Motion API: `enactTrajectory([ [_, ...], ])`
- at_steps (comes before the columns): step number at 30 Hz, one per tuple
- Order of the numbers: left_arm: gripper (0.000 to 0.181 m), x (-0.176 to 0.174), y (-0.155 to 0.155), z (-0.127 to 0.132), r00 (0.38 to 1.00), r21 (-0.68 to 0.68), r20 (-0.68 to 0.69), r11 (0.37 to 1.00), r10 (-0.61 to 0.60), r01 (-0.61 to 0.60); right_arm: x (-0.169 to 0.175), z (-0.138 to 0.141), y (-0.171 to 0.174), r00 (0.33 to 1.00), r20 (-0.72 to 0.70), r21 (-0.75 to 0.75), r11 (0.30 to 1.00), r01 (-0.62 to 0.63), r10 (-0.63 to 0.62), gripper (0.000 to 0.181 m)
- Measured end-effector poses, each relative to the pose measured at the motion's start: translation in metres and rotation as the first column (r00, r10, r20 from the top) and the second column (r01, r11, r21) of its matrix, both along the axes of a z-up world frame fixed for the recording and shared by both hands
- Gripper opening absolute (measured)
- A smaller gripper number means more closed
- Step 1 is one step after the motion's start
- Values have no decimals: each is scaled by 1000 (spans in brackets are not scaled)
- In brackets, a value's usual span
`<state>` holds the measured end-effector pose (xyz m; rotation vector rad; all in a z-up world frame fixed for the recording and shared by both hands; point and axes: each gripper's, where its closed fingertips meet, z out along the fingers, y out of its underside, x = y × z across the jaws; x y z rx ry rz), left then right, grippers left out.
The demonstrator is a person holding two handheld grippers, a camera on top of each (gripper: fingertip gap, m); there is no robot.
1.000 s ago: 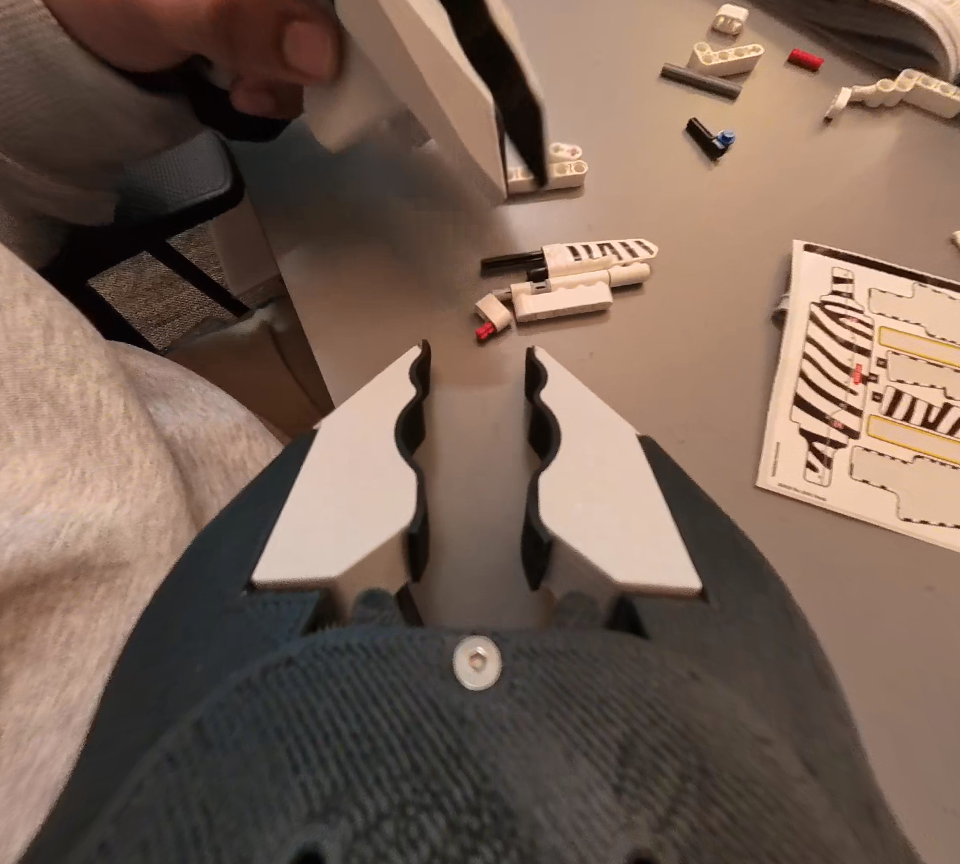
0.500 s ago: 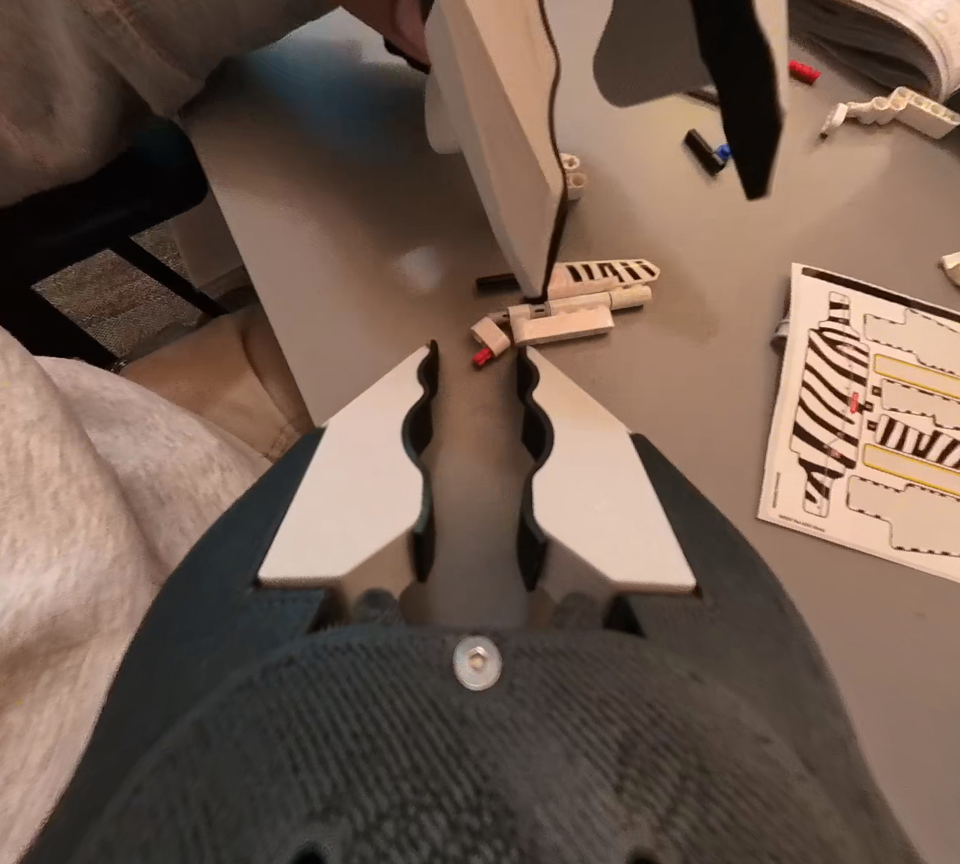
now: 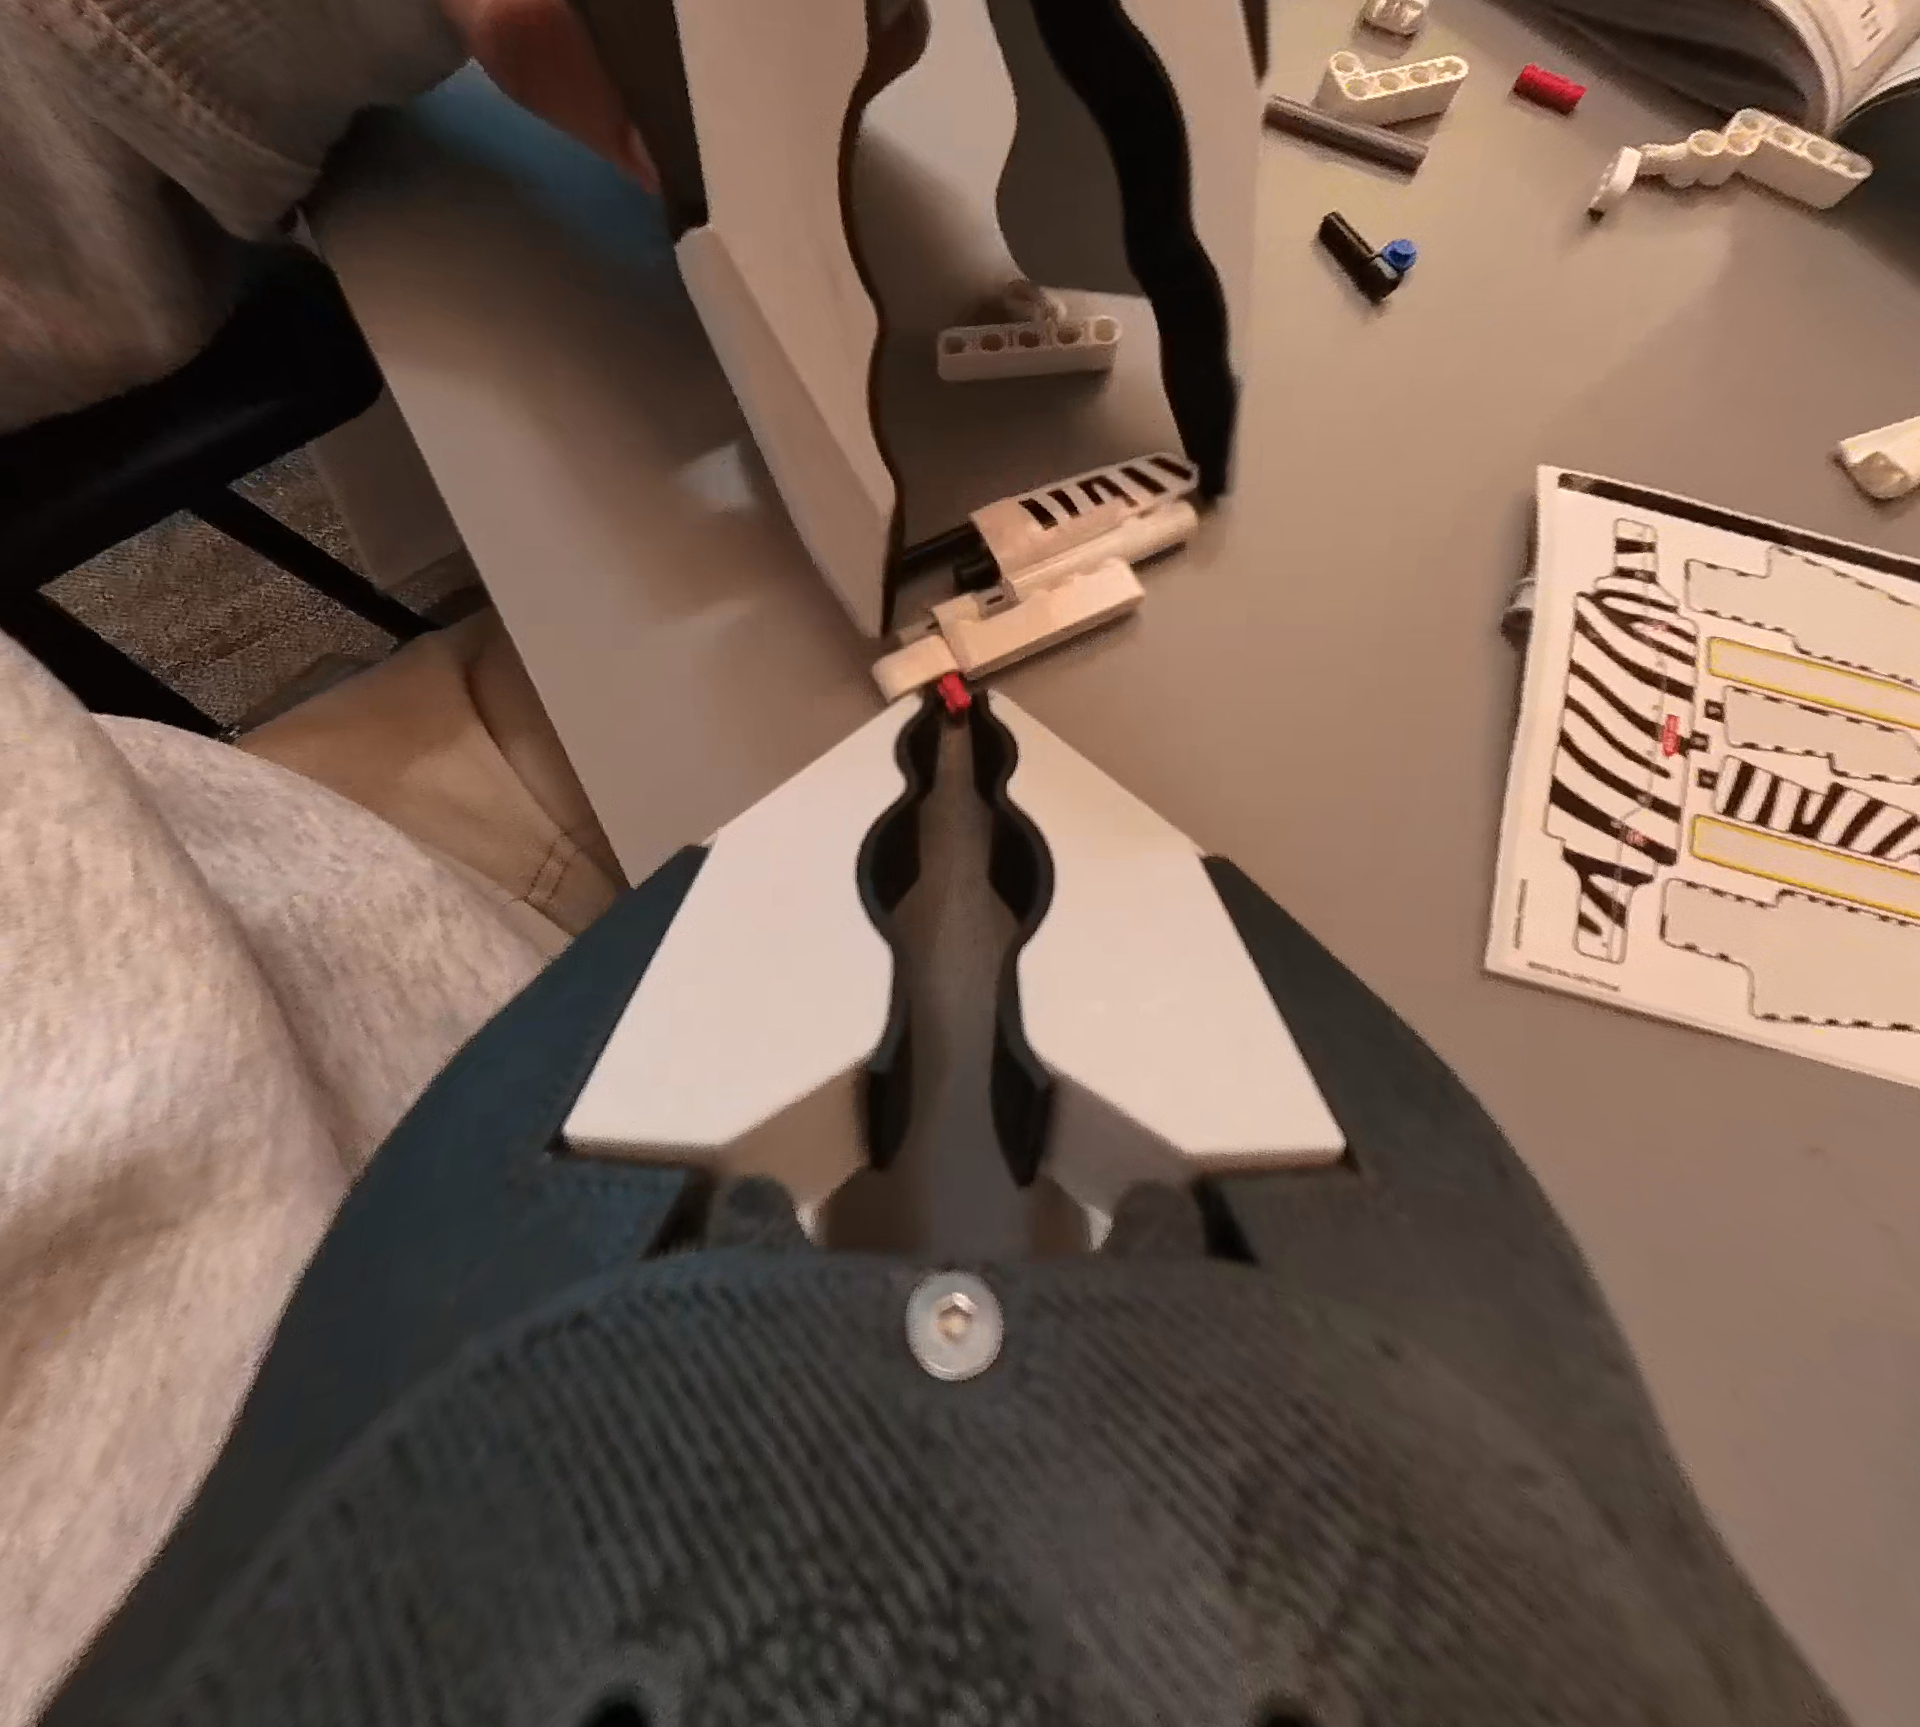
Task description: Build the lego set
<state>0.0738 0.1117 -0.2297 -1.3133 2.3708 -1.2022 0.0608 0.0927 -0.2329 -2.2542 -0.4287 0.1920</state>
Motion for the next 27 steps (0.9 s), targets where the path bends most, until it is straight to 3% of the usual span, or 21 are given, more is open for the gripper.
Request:
enactTrajectory([
  [10,47,-11,7,-2,977,27,6,977,213,-214,5,0,-13,999,24,2,1000,21,-21,5],
  [18,40,-23,-12,2,922,-90,-57,918,383,-387,16,0,-38,987,163,-57,998,19,-9,3],
  [27,42,-32,-33,4,924,-153,-85,911,373,-382,27,1,-60,968,250,-79,997,-7,27,14],
])
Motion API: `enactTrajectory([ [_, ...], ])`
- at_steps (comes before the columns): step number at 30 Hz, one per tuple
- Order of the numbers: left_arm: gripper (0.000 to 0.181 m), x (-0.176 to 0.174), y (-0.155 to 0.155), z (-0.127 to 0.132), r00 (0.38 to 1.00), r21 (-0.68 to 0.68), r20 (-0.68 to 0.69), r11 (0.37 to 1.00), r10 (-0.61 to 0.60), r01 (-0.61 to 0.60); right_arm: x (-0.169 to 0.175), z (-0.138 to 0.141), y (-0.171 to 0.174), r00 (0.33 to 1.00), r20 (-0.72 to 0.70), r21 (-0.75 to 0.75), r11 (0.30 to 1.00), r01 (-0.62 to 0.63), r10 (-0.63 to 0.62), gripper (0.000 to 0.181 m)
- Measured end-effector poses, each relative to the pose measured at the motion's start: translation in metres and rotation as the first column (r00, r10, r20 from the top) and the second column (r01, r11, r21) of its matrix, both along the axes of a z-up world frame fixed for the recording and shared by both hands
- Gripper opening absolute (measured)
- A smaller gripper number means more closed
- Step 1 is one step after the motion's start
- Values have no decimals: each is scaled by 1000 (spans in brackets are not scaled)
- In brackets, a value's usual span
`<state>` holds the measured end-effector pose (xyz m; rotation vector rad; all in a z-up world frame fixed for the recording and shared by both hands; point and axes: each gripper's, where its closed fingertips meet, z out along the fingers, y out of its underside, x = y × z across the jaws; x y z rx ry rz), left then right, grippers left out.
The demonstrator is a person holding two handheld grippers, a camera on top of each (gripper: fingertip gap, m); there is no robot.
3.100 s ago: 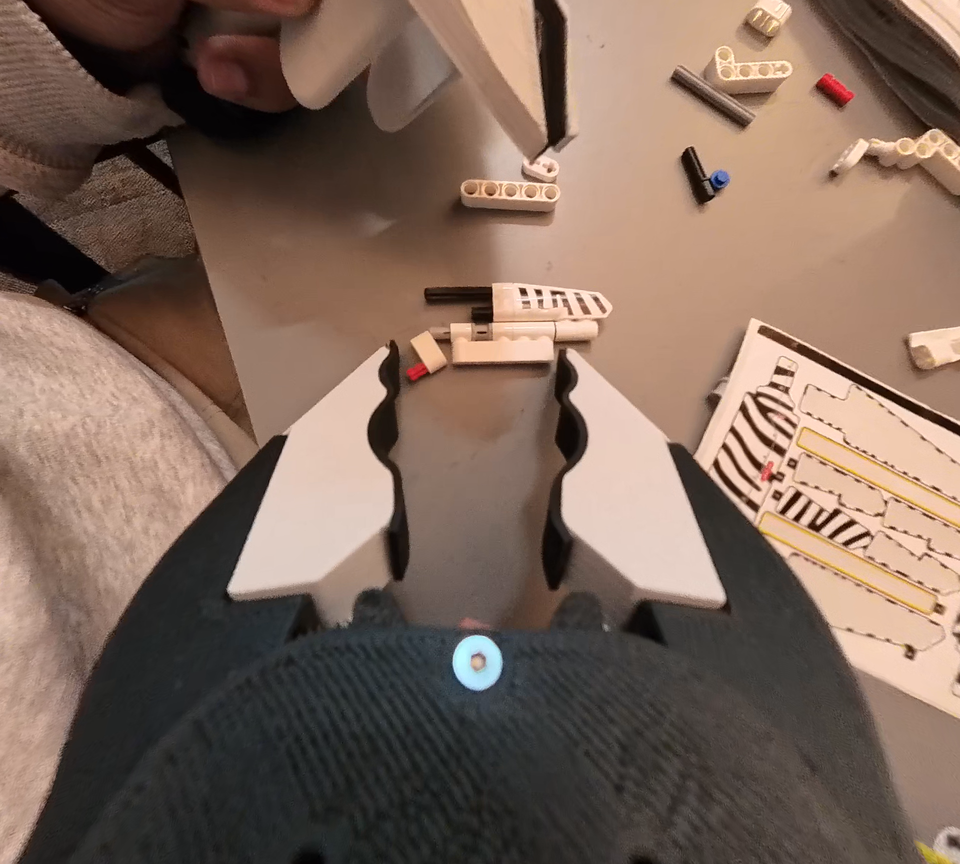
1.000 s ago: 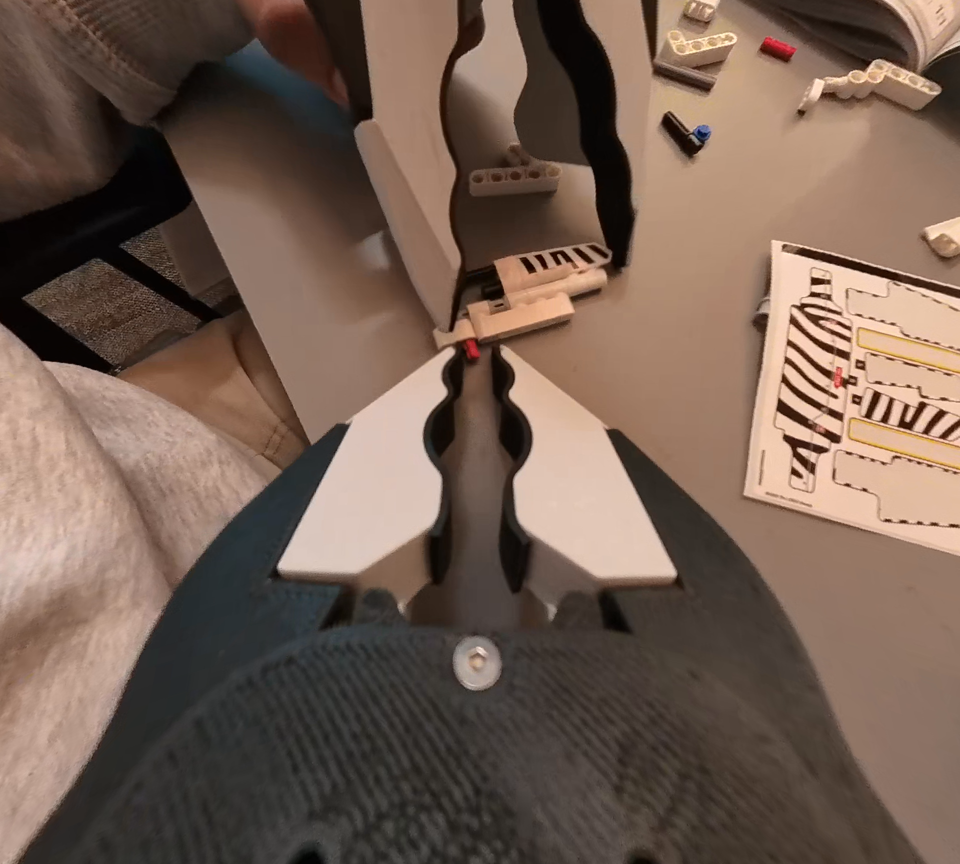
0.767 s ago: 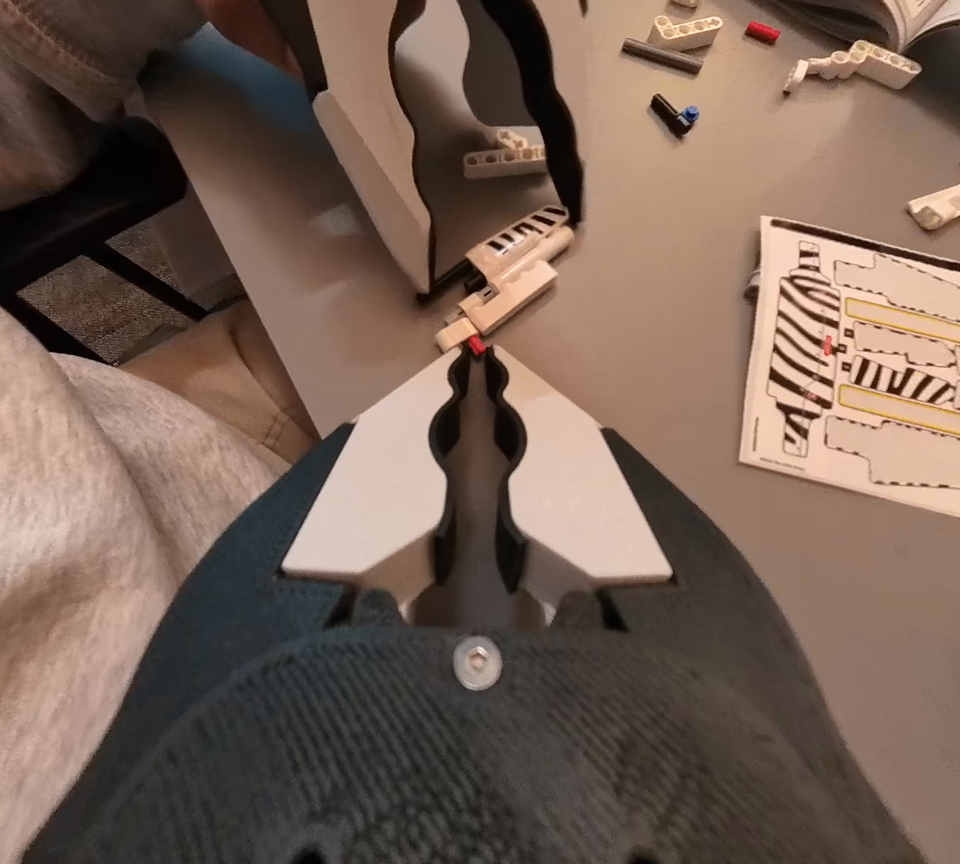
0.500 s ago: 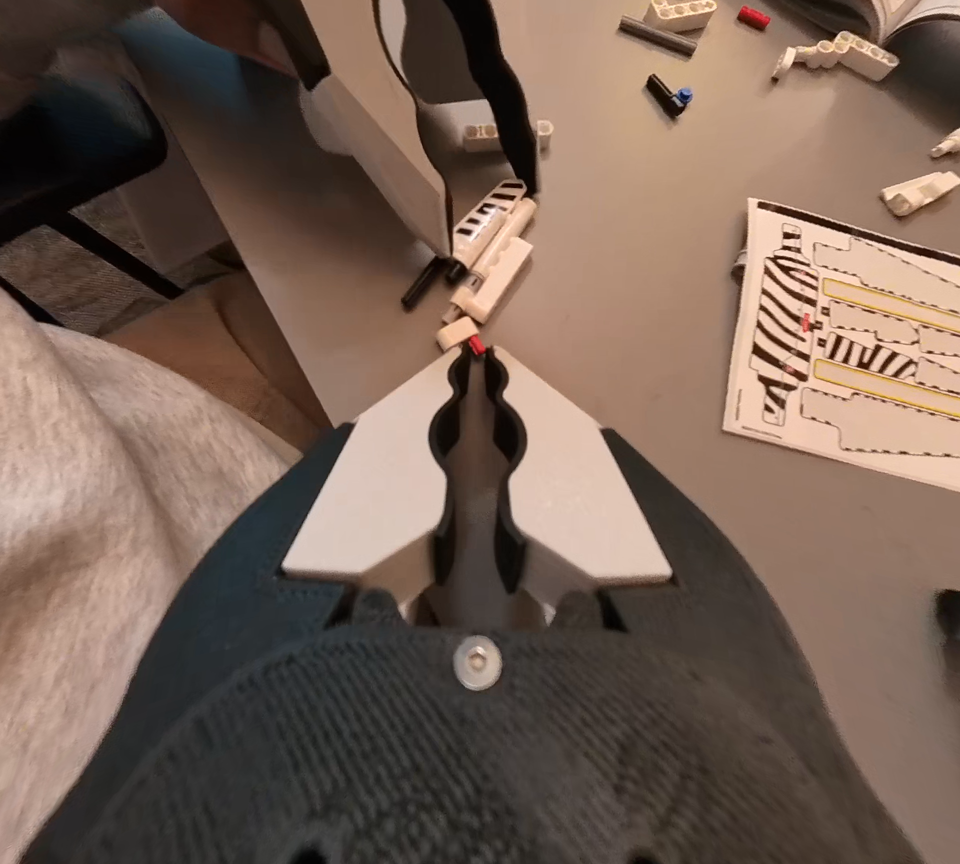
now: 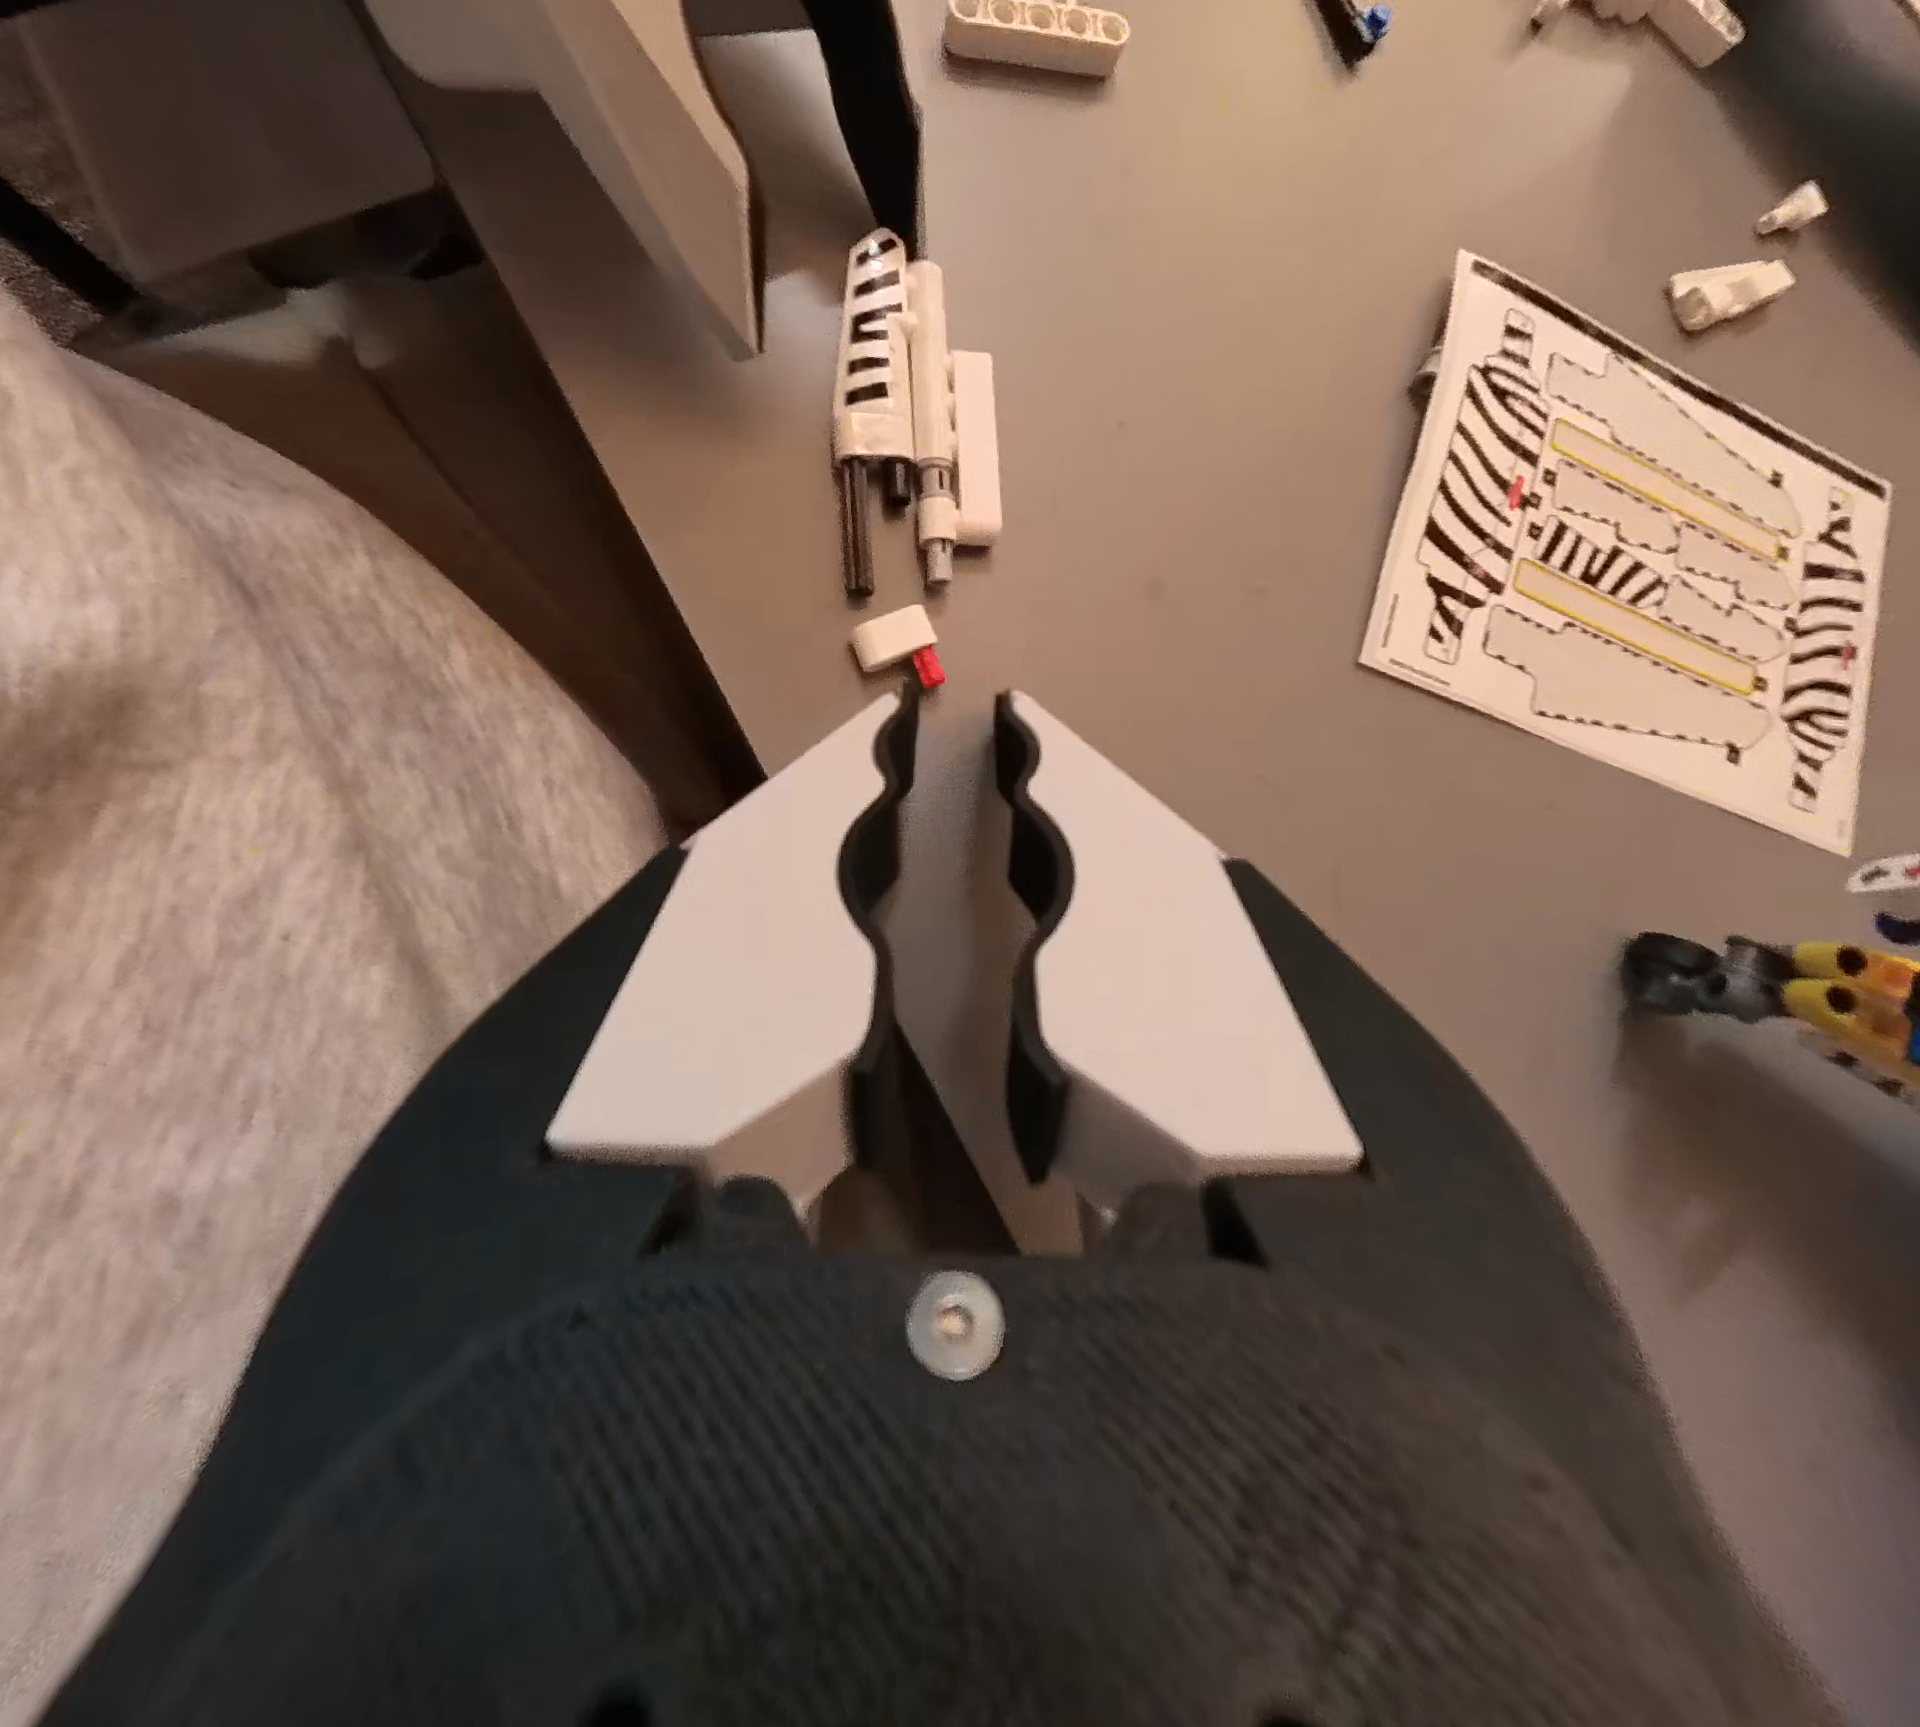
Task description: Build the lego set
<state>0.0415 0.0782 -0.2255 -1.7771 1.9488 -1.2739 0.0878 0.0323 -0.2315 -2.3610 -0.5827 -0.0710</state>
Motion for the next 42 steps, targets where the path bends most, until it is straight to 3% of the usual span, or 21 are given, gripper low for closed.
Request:
enactTrajectory([
  [6,41,1,5,-2,1000,81,7,997,4,-4,-10,1,5,992,-77,36,994,-99,102,23],
  [11,36,2,7,-4,1000,134,7,991,9,-10,-12,-1,6,976,-155,23,988,-151,153,19],
  [42,23,4,8,-8,1000,229,10,973,-3,1,-5,-1,17,970,-197,31,989,-142,146,13],
])
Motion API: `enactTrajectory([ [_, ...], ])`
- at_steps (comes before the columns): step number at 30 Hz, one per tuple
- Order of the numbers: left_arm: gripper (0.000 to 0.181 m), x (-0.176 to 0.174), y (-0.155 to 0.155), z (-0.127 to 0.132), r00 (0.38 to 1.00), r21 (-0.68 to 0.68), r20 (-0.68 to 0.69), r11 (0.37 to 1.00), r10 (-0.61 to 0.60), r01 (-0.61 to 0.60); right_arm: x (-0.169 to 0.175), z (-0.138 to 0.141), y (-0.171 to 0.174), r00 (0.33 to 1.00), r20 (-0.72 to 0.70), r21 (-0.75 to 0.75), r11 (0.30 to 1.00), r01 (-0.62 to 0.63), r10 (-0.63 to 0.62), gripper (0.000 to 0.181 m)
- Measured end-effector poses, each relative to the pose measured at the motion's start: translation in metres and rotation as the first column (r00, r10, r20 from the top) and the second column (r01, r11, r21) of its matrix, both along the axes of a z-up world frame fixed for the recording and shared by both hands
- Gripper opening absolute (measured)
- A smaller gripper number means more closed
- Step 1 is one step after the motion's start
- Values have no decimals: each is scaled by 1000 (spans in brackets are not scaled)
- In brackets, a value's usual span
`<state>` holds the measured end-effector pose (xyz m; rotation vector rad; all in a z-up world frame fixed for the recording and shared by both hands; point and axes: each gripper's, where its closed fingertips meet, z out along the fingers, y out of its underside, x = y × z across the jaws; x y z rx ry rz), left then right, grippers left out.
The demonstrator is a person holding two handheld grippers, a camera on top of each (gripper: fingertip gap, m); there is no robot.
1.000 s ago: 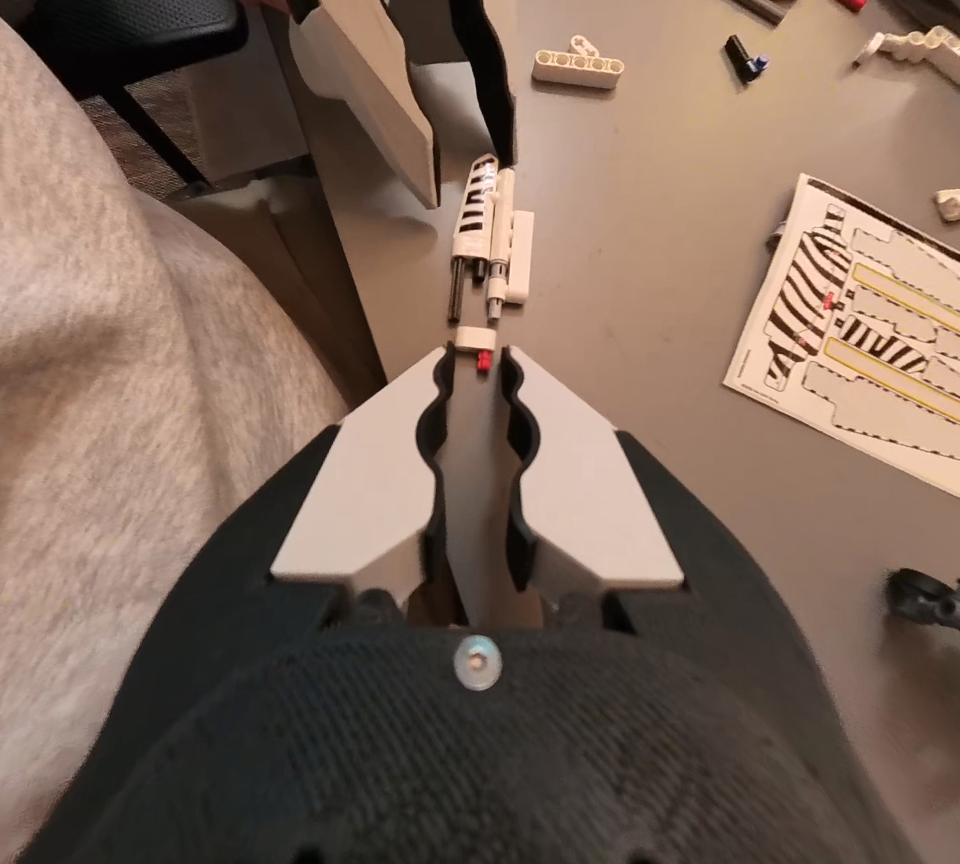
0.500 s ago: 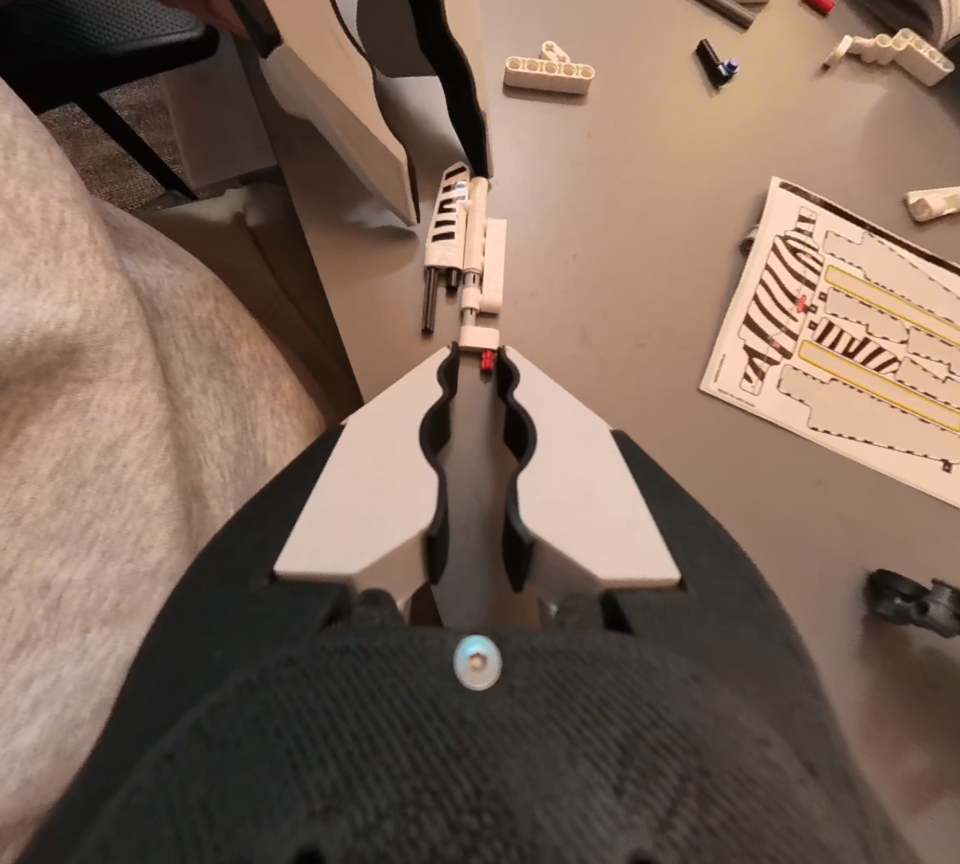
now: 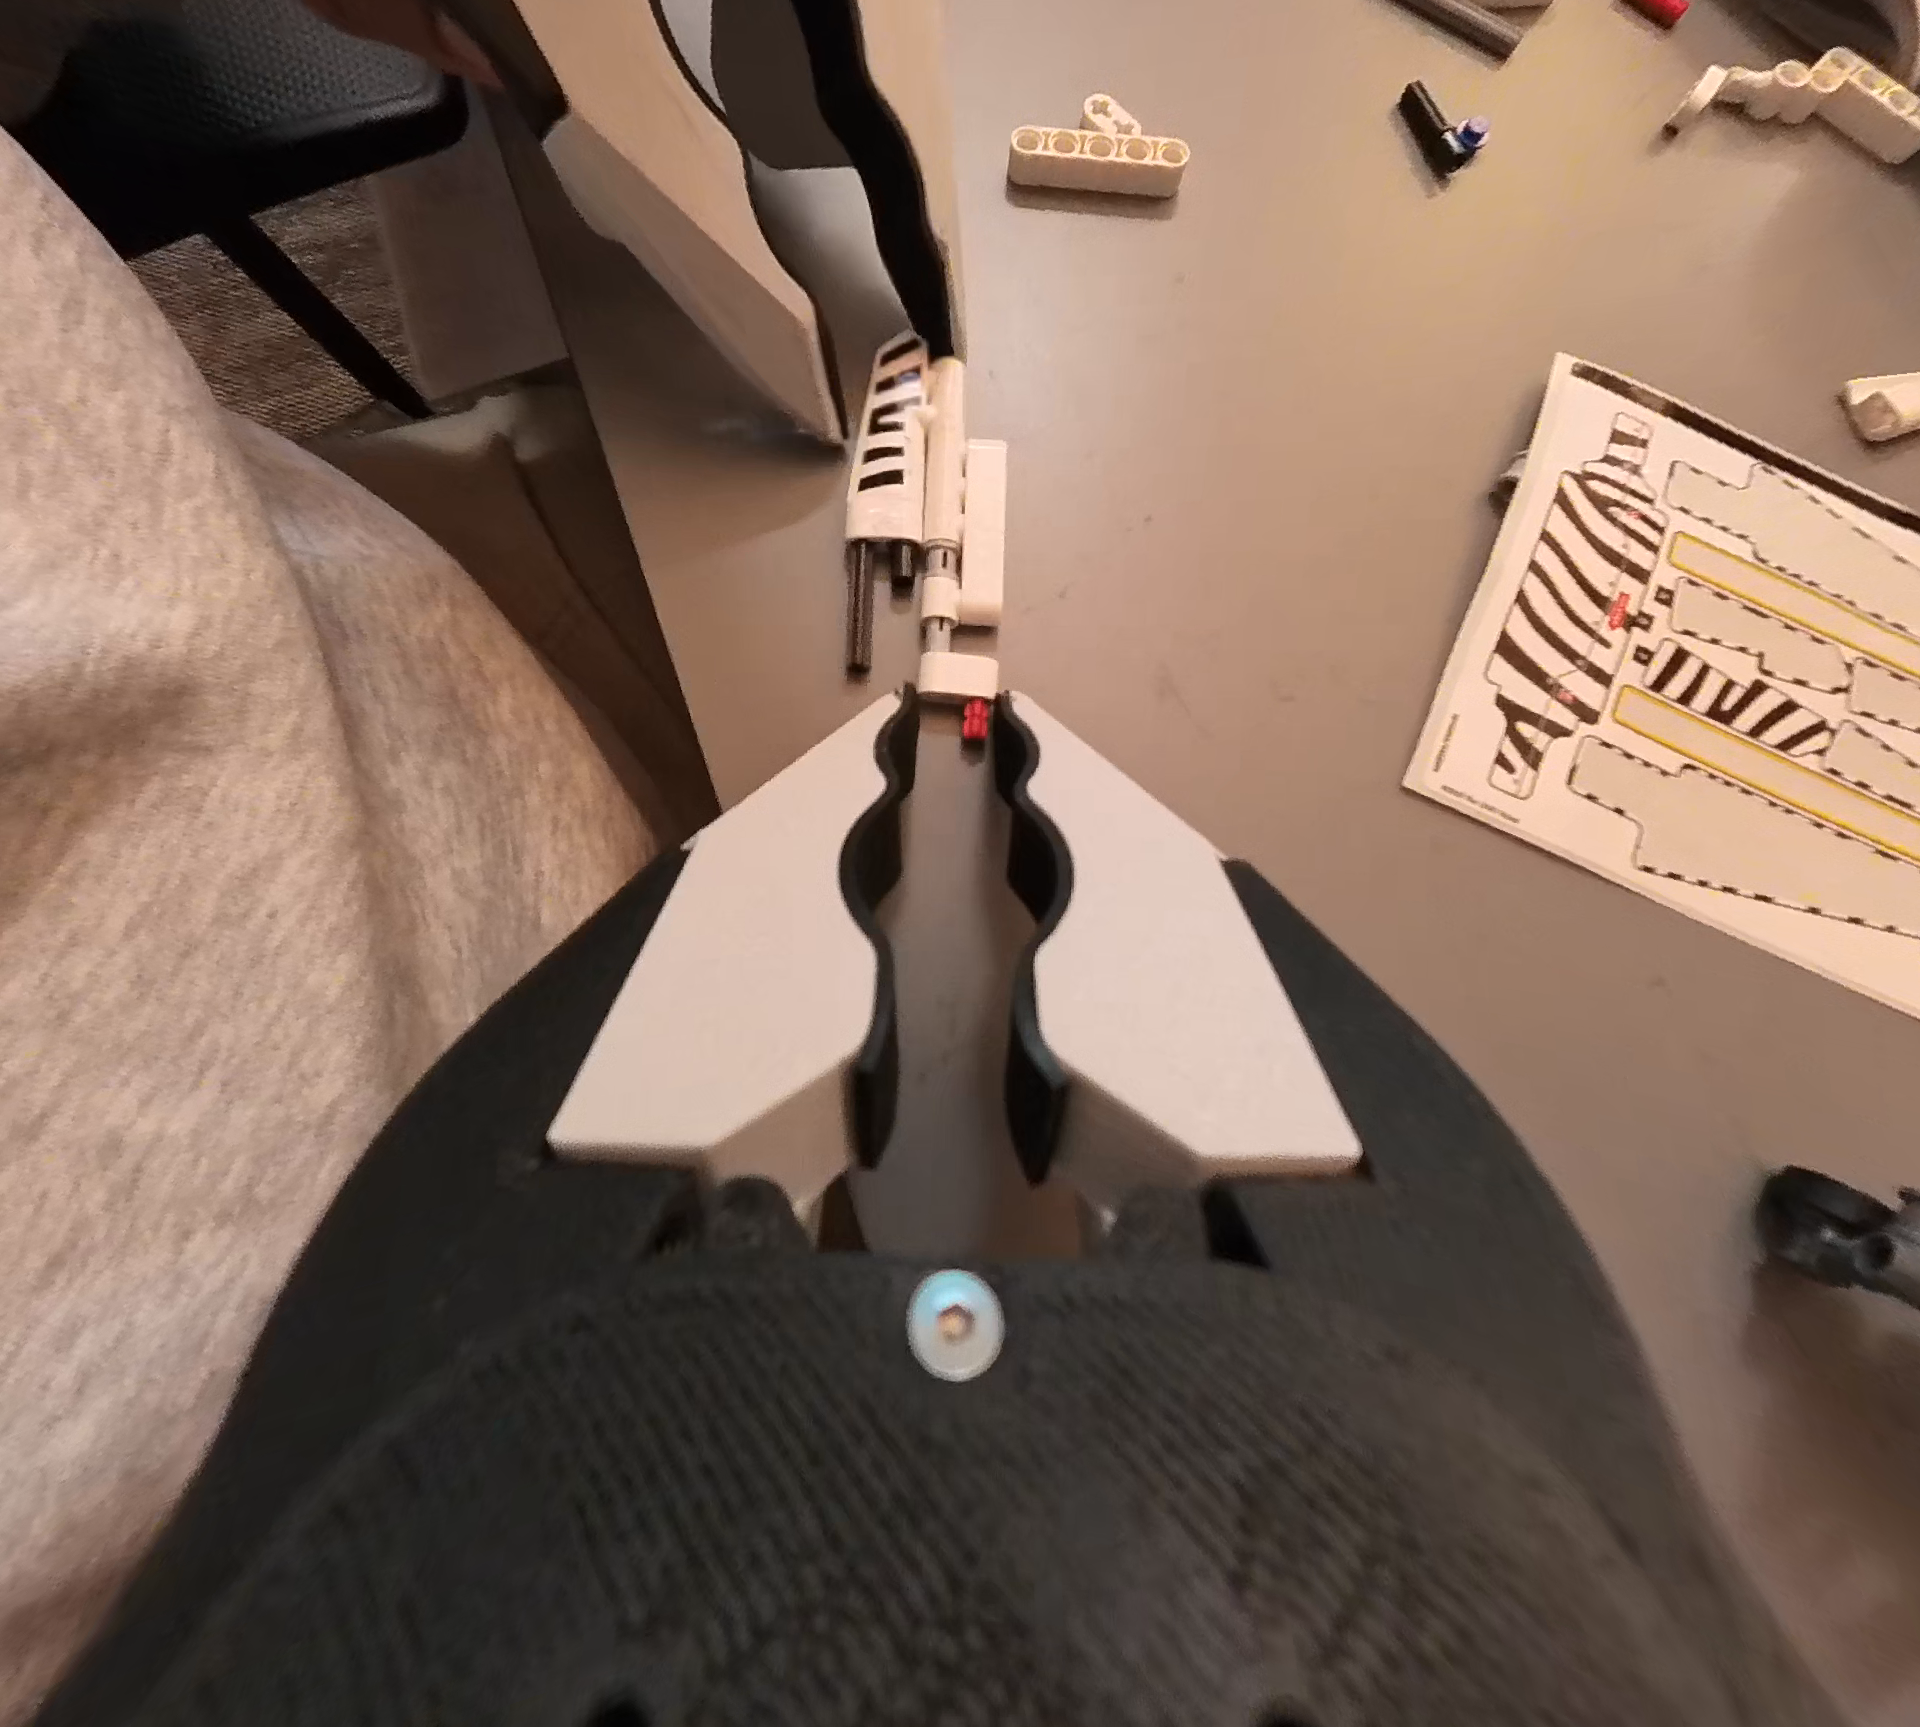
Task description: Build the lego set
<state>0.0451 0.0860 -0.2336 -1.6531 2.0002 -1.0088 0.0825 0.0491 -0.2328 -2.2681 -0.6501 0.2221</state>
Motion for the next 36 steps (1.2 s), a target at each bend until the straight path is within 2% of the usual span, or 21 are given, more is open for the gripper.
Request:
enactTrajectory([
  [17,19,2,1,-1,1000,32,6,999,8,-9,0,0,1,998,-1,24,998,-58,58,13],
  [24,19,2,1,-1,1000,42,9,999,7,-7,2,1,1,997,52,65,996,-58,55,13],
  [36,17,2,0,-1,1000,49,11,999,3,-4,4,0,0,991,114,30,997,-77,73,13],
])
